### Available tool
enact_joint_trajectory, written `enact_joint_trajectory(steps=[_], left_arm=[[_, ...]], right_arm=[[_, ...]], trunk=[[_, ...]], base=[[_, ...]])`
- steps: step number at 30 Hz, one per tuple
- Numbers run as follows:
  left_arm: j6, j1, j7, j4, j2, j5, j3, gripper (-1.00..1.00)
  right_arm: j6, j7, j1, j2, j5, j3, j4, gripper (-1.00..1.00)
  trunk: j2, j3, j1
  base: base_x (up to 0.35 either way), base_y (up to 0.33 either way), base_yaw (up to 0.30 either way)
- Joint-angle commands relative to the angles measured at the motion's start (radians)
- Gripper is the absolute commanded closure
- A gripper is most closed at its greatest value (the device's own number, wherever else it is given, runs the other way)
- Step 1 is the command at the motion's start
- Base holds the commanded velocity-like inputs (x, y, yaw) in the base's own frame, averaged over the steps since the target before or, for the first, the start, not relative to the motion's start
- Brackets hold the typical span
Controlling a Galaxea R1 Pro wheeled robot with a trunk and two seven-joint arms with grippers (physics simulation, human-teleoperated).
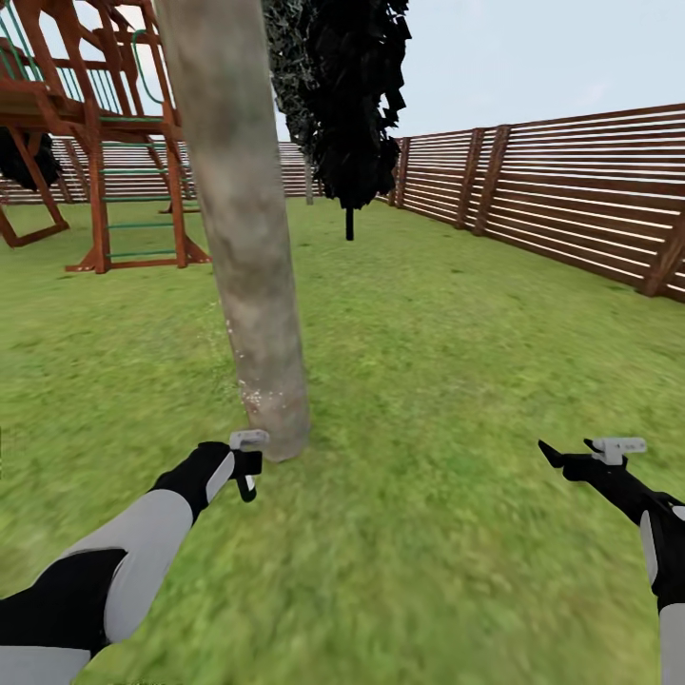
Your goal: In the garden, pick up the pesticide atomizer on the floor and spray pesticide onto both trees until each tree trunk is fully covered.
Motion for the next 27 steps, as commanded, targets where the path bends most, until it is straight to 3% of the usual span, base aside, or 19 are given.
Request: enact_joint_trajectory(steps=[1, 5, 7, 8, 11, 14, 24, 27], left_arm=[[0.000, 0.000, 0.000, -0.006, 0.000, 0.000, 0.000, 1.00], [0.049, -0.013, -0.004, -0.094, -0.005, 0.001, -0.005, 1.00], [0.174, -0.031, -0.004, -0.186, -0.009, 0.001, -0.008, 1.00], [0.255, -0.045, -0.004, -0.278, -0.013, 0.001, -0.008, 1.00], [0.438, -0.136, -0.006, -0.354, -0.023, 0.001, -0.008, 1.00], [0.513, -0.252, -0.007, -0.350, -0.023, 0.001, -0.008, 1.00], [0.547, -0.416, -0.008, -0.322, -0.018, 0.001, -0.002, 1.00], [0.547, -0.424, -0.008, -0.287, -0.022, 0.001, 0.003, 1.00]], right_arm=[[0.000, 0.000, 0.000, 0.000, 0.000, 0.000, 0.000, -1.00], [0.000, 0.000, 0.000, 0.000, 0.000, 0.000, 0.000, -1.00], [0.000, 0.000, 0.000, 0.000, 0.000, 0.000, 0.000, -1.00], [0.000, 0.000, 0.000, 0.000, 0.000, 0.000, 0.000, -1.00], [0.000, 0.000, 0.000, 0.000, 0.000, 0.000, 0.000, -1.00], [0.000, 0.000, 0.000, -0.001, 0.000, -0.001, 0.000, -1.00], [0.000, 0.000, 0.000, -0.002, 0.000, -0.002, 0.000, -1.00], [0.000, 0.000, 0.000, -0.004, 0.000, -0.002, 0.000, -1.00]], trunk=[[0.000, 0.000, 0.000], [0.000, 0.000, 0.000], [0.000, 0.000, 0.000], [0.000, 0.000, 0.000], [0.000, 0.000, 0.000], [0.000, 0.000, 0.000], [0.000, 0.000, 0.000], [0.000, 0.000, 0.000]], base=[[0.040, -0.084, 0.054], [0.006, -0.013, 0.008], [0.000, 0.000, 0.000], [0.000, 0.000, 0.000], [0.000, 0.000, 0.000], [0.000, 0.000, 0.000], [0.000, 0.000, 0.000], [0.000, 0.000, 0.000]])
